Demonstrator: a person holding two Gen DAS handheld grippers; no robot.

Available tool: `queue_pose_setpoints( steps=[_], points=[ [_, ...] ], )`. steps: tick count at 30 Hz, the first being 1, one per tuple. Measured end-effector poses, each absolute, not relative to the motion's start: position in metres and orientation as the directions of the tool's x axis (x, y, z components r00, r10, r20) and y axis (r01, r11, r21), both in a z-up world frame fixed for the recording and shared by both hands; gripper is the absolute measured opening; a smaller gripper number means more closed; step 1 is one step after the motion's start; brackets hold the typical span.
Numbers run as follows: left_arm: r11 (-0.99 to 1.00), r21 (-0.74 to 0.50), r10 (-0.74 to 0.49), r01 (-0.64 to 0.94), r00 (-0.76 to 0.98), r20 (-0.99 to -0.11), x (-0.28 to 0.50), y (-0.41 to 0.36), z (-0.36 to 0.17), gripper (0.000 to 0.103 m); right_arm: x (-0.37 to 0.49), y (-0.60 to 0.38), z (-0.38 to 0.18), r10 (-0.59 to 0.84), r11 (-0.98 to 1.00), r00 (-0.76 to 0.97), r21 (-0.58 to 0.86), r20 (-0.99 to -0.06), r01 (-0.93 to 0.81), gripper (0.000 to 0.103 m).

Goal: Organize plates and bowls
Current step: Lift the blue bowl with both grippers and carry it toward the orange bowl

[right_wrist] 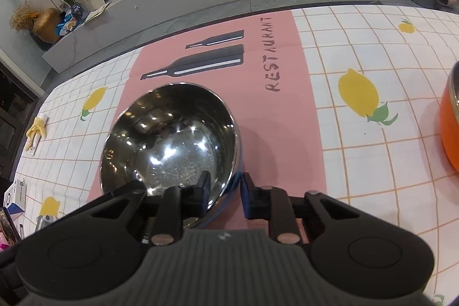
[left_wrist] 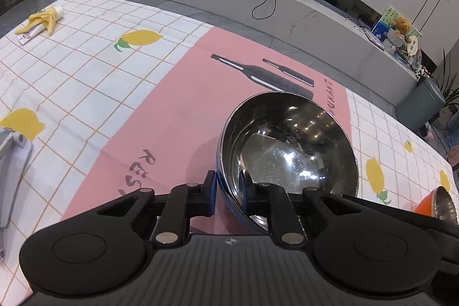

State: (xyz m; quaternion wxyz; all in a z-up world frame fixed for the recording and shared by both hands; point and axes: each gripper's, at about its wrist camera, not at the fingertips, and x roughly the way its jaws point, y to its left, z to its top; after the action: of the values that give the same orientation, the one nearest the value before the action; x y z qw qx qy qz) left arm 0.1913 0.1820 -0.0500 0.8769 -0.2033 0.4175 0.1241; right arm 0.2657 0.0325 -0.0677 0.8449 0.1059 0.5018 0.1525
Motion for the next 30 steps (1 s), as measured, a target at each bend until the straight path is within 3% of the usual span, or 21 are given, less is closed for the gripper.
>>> queue_pose_setpoints(
  steps=[15, 30],
  points=[
    [0.894, -0.275, 0.033, -0.353, 0.664, -0.747, 0.138, 0.147, 0.002, 0.017, 0.21, -0.015, -0.018, 0.389, 0.919, 0.468, 0.37, -0.794, -0.135, 0.016],
    [0.917, -0.348, -0.144, -0.198, 0.647, -0.749, 0.075, 0.065, 0.004, 0.017, 0.115, -0.132, -0.001, 0.356, 0.919, 0.497, 0.394, -0.791, -0.032, 0.016]
  ],
)
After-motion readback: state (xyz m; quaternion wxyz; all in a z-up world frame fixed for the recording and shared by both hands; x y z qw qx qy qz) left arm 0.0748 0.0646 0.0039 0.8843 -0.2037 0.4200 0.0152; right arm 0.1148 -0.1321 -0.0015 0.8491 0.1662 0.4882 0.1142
